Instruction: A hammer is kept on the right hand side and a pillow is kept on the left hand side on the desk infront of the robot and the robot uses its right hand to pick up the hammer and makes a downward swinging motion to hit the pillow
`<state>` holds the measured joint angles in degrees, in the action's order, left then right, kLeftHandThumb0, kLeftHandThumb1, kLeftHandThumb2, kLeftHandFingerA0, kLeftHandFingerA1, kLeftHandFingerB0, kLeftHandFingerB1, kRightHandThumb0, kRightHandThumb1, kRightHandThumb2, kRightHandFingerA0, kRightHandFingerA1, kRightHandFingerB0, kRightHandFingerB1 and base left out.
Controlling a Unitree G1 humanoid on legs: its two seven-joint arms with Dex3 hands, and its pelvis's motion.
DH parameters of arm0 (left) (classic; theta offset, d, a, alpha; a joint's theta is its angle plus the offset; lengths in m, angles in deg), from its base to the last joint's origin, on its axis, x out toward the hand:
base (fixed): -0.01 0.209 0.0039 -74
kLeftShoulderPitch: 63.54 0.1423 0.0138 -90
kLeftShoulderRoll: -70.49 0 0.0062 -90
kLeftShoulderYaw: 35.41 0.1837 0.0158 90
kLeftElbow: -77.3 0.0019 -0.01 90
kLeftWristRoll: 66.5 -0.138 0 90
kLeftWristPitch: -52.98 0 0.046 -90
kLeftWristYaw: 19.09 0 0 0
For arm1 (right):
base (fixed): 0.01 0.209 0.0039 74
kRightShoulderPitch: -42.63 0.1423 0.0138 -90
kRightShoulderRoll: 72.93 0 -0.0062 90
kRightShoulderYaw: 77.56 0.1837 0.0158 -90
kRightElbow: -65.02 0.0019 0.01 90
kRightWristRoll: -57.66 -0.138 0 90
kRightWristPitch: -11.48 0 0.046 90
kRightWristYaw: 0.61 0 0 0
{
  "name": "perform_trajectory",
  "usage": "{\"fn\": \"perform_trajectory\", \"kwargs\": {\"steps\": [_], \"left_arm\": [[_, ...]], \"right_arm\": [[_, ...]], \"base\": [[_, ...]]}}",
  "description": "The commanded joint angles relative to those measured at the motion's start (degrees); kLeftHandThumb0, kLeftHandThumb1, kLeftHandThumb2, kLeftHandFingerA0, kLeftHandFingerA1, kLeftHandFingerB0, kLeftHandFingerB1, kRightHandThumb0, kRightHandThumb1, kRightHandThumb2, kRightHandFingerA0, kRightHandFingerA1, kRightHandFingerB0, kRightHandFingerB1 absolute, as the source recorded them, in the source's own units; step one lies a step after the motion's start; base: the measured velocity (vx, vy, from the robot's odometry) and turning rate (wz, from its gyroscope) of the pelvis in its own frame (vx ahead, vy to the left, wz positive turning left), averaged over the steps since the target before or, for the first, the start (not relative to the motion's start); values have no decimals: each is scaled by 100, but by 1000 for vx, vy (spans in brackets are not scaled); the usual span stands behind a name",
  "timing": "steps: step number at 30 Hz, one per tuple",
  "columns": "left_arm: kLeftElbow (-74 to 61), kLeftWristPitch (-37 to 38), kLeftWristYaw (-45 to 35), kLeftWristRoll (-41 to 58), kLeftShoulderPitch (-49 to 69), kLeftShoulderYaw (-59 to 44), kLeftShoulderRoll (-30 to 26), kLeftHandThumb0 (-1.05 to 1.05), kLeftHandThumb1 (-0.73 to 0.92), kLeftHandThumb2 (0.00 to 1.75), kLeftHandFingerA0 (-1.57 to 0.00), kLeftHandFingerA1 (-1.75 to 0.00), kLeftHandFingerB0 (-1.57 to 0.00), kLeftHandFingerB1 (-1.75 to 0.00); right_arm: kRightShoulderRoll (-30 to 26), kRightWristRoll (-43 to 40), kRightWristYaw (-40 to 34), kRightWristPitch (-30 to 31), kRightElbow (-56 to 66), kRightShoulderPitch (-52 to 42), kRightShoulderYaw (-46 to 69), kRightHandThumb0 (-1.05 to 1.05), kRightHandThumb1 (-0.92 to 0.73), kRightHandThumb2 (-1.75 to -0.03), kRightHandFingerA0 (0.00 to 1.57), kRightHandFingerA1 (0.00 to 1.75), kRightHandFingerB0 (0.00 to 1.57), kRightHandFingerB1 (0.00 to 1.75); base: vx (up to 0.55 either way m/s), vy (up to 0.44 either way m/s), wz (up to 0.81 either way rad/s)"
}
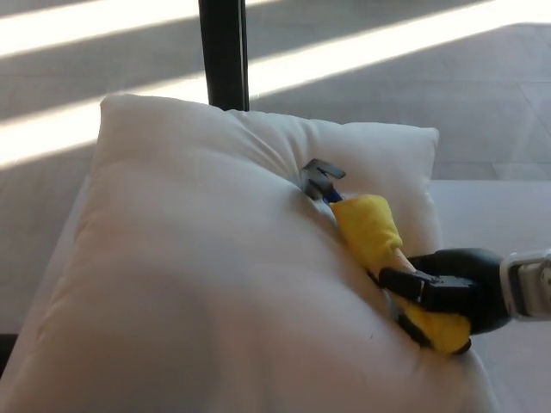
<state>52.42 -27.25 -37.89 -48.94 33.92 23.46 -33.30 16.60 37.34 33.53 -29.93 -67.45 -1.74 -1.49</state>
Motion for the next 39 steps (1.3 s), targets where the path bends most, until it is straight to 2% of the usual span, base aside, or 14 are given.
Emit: {"fn": "perform_trajectory", "kwargs": {"steps": [1, 3, 5, 9, 14, 16, 17, 19, 21, 22, 23, 25, 33, 39], "left_arm": [[-14, -67, -35, 2, 9, 8, -186, -74, 89, 66, -76, -59, -77, -48], [28, -45, -32, -22, 1, 32, -198, -75, 90, 67, -75, -58, -75, -47], [25, -22, -51, -15, 23, 36, -193, -75, 90, 67, -74, -58, -75, -48], [-20, -64, 39, -8, 60, 34, -177, -74, 89, 66, -76, -59, -77, -48], [28, -64, 88, -10, 103, 28, -160, -73, 89, 66, -77, -57, -78, -47], [32, -93, 133, -7, 95, 25, -153, -74, 89, 67, -77, -55, -77, -47], [-7, -84, 147, -10, 106, 28, -145, -75, 89, 68, -78, -58, -78, -47], [-2, -79, 164, -10, 99, 27, -145, -74, 89, 68, -79, -59, -78, -48], [-6, -88, 172, -8, 99, 30, -145, -74, 89, 68, -79, -59, -78, -48], [-4, -36, 107, 2, 142, 23, -140, -73, 90, 66, -77, -61, -78, -49], [3, -14, 77, 4, 164, 24, -140, -74, 90, 67, -77, -61, -78, -48], [15, -33, 85, -19, 167, 46, -150, -74, 90, 67, -75, -58, -76, -47], [65, -58, 59, 19, 211, 14, -148, -71, 90, 66, -75, -57, -78, -48], [-32, -92, 136, 37, 234, -6, -129, -72, 89, 66, -76, -56, -79, -49]], "right_arm": [[191, 690, -27, -112, -507, -708, -518, -41, -72, -89, 110, 175, 80, 161], [239, 682, -82, -130, -554, -663, -513, -44, -68, -100, 111, 175, 78, 165], [275, 677, -163, -51, -566, -553, -496, -45, -74, -92, 111, 175, 81, 164], [210, 632, 29, -298, -447, -359, -395, -39, -67, -99, 107, 175, 78, 168], [173, 463, 123, 70, -383, 126, -86, -39, -63, -107, 105, 175, 75, 174], [157, 326, -84, 199, -239, 306, 236, -37, -61, -105, 103, 175, 78, 162], [82, 253, 26, 174, -97, 445, 383, -40, -70, -93, 100, 175, 67, 170], [89, 181, -152, 402, -82, 639, 704, -39, -69, -93, 100, 175, 66, 161], [103, 197, -167, 499, -56, 703, 865, -39, -69, -93, 100, 175, 66, 161], [54, 217, -115, 489, -57, 856, 914, -42, -69, -89, 105, 175, 76, 159], [-10, 138, -13, 510, -109, 1002, 1079, -39, -56, -111, 105, 175, 79, 165], [-137, -95, 335, 477, -263, 1185, 1425, -37, -56, -117, 105, 175, 77, 170], [-403, -245, 243, 862, -349, 1587, 2434, -33, -59, -117, 104, 175, 85, 165], [-648, -171, 302, 801, -564, 1607, 2701, -34, -66, -110, 107, 175, 79, 175]], "base": [[0, 0, 0], [0, 0, 0], [0, 0, 0], [0, 0, 0], [0, 0, 0], [0, 0, 0], [0, 0, 0], [0, 0, 0], [0, 0, 0], [0, 0, 0], [0, 0, 0], [0, 0, 0], [0, 0, 0], [0, 0, 0]]}}
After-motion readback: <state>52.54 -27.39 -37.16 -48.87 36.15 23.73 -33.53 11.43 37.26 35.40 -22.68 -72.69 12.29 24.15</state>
